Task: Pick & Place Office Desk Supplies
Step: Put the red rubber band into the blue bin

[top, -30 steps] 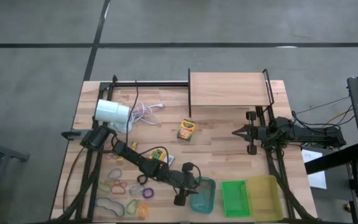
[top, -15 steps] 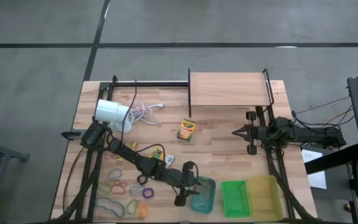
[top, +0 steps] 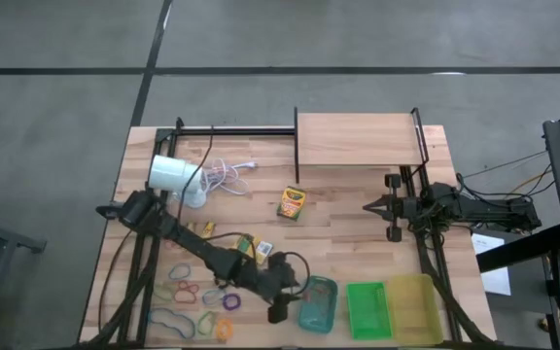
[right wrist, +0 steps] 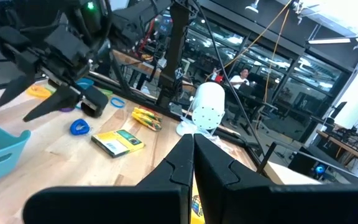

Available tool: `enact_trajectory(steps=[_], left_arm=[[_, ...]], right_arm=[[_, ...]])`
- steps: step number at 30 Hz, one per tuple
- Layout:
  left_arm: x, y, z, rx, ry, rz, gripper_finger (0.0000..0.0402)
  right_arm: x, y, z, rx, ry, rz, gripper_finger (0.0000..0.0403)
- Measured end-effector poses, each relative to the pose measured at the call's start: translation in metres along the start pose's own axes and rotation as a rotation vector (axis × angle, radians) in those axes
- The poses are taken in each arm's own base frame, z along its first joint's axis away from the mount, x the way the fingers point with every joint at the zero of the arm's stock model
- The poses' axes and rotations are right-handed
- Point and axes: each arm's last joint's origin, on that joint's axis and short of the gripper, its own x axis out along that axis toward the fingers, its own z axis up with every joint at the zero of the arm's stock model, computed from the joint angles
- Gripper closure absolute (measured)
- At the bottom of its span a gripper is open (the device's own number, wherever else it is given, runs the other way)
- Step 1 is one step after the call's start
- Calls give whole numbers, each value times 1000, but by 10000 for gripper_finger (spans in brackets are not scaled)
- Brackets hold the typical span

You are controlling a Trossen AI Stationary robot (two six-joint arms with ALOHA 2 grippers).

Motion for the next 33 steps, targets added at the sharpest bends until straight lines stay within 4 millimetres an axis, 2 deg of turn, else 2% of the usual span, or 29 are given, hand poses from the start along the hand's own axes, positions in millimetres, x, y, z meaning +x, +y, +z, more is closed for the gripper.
enact_trajectory(steps=[9,13,21,27,33], left_arm=[[-35,-27,-13,-125,-13,167,218],[-47,-37,-27,-202,2,238,218],[-65,-39,-59,-517,122,412,218],[-81,-37,-73,-742,333,526,218],[-102,-36,-75,-825,574,566,223]], right_arm=[[0,0,-1,1,12,5,394],[0,0,-1,1,12,5,394],[0,1,-1,1,13,5,394],[0,0,-1,1,13,5,394],[0,0,-1,1,12,4,394]])
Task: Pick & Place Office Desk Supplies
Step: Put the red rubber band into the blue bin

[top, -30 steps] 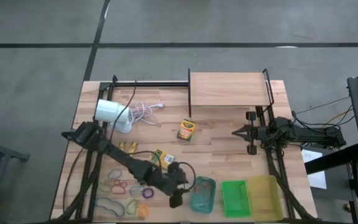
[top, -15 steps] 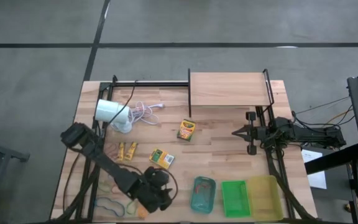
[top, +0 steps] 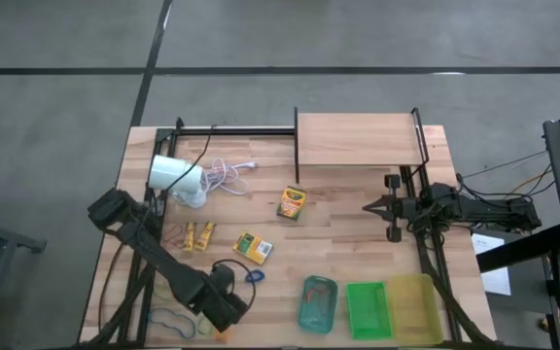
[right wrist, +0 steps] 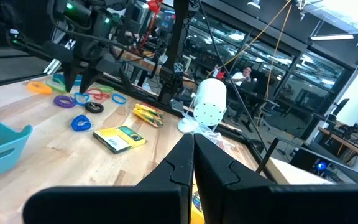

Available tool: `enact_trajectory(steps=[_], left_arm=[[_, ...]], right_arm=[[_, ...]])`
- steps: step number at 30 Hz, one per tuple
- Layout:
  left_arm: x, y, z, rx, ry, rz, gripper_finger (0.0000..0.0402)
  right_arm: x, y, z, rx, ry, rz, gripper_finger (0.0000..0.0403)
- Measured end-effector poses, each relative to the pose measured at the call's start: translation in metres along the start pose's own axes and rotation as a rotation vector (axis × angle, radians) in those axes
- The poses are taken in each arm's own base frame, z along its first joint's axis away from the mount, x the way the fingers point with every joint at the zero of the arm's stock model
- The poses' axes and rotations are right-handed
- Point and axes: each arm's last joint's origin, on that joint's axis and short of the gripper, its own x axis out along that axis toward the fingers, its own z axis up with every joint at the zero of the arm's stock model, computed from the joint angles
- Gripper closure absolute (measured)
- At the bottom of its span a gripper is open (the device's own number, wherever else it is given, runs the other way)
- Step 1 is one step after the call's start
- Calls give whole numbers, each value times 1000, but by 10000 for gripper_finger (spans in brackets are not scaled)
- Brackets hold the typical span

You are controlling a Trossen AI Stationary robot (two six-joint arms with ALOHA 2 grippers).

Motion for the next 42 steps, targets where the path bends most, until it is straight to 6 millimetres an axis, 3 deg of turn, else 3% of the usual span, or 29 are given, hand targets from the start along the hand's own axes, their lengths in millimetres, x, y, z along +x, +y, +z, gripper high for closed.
enact_trajectory(steps=[5,11,20,42], left_arm=[[-16,17,-3,-62,87,110,239],[-25,36,-11,-228,43,230,258],[-11,43,-16,-197,49,215,276],[22,62,-12,-186,46,172,277]], right_arm=[[0,0,0,0,0,0,394],[0,0,0,0,0,0,394],[0,0,0,0,0,0,394],[0,0,0,0,0,0,394]])
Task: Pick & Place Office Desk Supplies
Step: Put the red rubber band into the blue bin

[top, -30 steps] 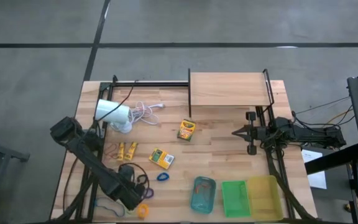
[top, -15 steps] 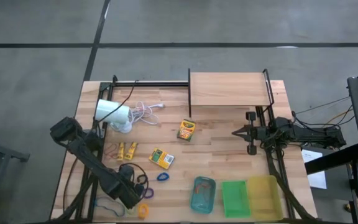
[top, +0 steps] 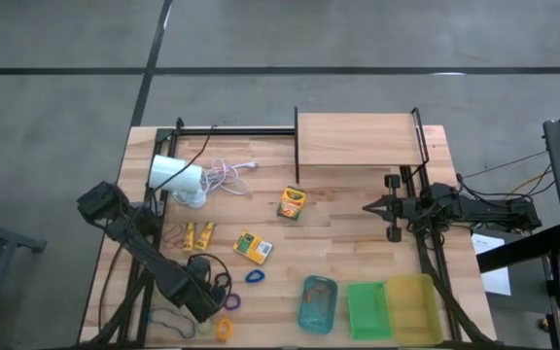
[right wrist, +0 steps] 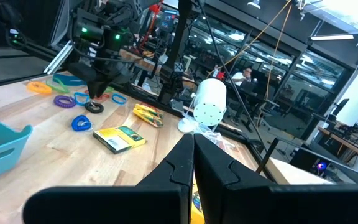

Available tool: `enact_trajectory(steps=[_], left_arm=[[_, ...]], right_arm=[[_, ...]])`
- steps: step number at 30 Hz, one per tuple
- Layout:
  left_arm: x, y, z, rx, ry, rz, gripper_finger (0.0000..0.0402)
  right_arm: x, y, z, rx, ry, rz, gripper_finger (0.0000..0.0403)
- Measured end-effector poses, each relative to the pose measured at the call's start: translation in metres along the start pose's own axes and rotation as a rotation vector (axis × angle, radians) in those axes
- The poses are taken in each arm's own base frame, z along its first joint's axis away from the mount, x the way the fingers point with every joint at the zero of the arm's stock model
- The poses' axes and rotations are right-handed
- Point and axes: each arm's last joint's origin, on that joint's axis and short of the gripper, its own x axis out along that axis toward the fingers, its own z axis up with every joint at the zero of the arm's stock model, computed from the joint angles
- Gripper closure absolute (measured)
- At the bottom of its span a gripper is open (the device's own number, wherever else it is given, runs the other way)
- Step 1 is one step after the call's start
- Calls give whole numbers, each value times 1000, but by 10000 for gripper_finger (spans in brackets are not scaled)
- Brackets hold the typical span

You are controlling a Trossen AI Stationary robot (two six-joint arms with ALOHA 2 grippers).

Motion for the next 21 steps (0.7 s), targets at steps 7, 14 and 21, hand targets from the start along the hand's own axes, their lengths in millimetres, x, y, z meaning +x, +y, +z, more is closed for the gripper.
enact_trajectory(steps=[7,14,21], left_arm=[[1,0,0,-2,2,-5,285],[1,1,0,-3,1,-1,285],[1,0,0,-2,0,-9,348]], right_arm=[[0,0,0,0,0,0,394],[0,0,0,0,0,0,394],[0,0,0,0,0,0,394]])
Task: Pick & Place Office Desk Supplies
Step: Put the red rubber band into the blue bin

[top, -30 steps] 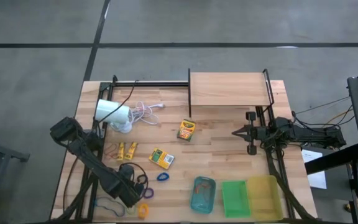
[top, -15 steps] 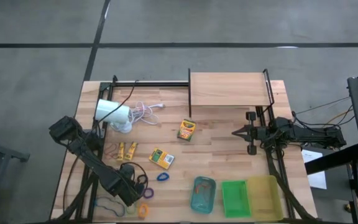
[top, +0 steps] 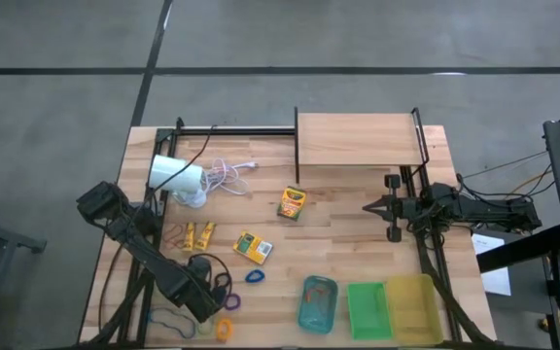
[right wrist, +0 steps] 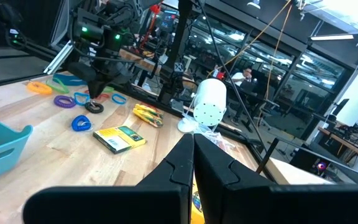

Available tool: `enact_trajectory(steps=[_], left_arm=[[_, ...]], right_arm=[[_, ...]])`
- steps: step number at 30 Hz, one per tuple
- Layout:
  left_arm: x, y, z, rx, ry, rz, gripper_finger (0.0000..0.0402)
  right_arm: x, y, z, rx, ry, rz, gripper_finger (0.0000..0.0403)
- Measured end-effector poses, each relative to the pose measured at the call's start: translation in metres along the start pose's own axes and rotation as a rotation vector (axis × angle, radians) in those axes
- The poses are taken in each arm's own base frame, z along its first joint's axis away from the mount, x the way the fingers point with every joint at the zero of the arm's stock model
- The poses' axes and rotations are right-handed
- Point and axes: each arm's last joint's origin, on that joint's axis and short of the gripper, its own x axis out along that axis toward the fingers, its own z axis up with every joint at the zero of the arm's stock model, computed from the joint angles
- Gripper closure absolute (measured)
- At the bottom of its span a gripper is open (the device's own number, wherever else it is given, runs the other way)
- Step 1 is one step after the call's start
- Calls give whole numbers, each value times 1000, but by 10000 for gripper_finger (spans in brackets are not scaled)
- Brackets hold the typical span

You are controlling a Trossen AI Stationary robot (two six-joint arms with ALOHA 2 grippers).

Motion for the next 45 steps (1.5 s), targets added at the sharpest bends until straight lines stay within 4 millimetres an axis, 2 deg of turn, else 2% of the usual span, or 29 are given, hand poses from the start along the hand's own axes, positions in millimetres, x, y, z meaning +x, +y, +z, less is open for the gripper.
enact_trajectory(steps=[4,14,27,36,45], left_arm=[[0,0,0,-1,1,-4,395],[-5,2,1,1,1,-20,399],[-30,3,8,53,-177,-210,400],[-55,3,16,164,-447,-400,400],[-75,-11,15,400,-752,-563,400]], right_arm=[[0,0,0,0,0,0,394],[0,0,0,0,0,0,394],[0,0,0,0,0,0,394],[0,0,0,0,0,0,394],[0,0,0,0,0,0,394]])
